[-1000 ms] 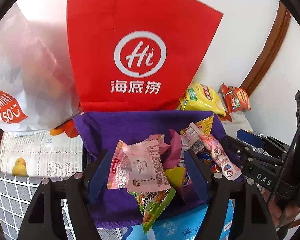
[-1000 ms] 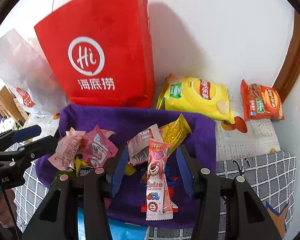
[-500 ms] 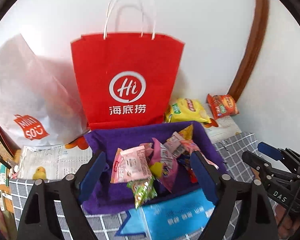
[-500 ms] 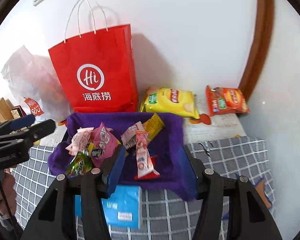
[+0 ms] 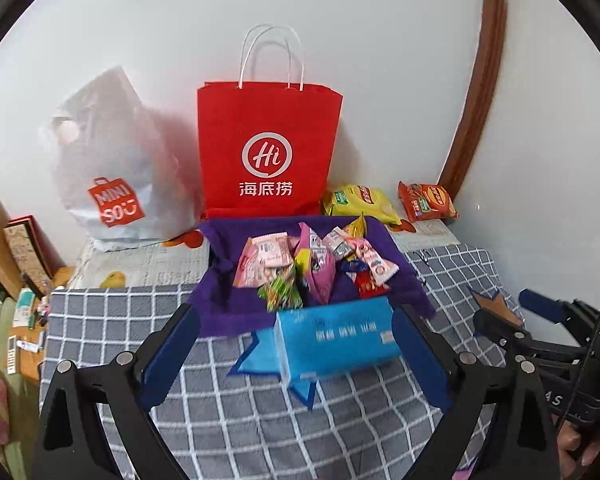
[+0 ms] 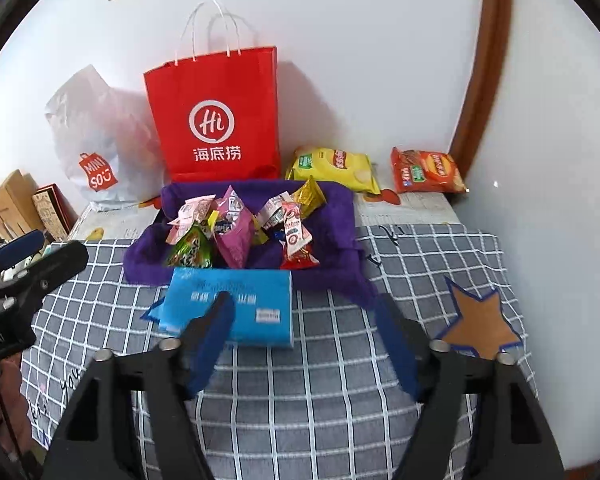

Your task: Organize snacks

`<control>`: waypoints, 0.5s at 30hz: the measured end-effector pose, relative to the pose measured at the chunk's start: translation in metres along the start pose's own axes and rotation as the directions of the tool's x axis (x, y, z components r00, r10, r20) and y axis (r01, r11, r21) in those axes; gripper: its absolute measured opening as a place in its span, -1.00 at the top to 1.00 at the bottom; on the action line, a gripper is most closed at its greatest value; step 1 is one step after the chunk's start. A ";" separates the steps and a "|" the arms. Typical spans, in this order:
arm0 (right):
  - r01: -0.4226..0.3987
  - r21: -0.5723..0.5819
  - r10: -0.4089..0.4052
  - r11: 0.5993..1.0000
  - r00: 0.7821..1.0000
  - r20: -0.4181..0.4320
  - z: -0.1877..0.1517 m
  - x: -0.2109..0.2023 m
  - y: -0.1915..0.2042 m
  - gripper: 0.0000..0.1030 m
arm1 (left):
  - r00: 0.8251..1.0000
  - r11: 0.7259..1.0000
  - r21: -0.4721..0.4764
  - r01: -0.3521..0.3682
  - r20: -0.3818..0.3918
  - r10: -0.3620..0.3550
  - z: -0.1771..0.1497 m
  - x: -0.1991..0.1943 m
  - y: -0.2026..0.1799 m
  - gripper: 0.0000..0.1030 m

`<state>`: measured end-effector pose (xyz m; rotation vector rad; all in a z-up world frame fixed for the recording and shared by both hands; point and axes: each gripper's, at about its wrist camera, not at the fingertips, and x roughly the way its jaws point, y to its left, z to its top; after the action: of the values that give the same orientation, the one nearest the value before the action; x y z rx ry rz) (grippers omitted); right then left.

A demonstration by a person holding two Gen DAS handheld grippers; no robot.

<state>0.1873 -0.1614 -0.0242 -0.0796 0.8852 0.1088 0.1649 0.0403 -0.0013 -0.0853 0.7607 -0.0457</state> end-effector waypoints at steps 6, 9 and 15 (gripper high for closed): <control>0.014 0.018 -0.014 1.000 0.999 0.033 -0.026 -0.036 -0.002 -0.60 | 0.999 1.000 -0.010 -0.012 0.047 0.012 -0.022 -0.041 -0.004 -0.96; 0.016 0.015 -0.016 1.000 0.998 0.059 -0.037 -0.052 -0.003 -0.67 | 0.998 1.000 -0.002 -0.018 0.055 0.018 -0.031 -0.054 -0.010 -0.98; -0.002 0.004 0.001 1.000 0.994 0.105 -0.054 -0.082 -0.008 -0.68 | 0.998 1.000 0.000 -0.015 0.053 0.015 -0.046 -0.069 -0.023 -0.99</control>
<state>0.0959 -0.1809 0.0055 -0.0692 0.7804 0.1119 0.0831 0.0192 0.0152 -0.0803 0.7086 -0.0287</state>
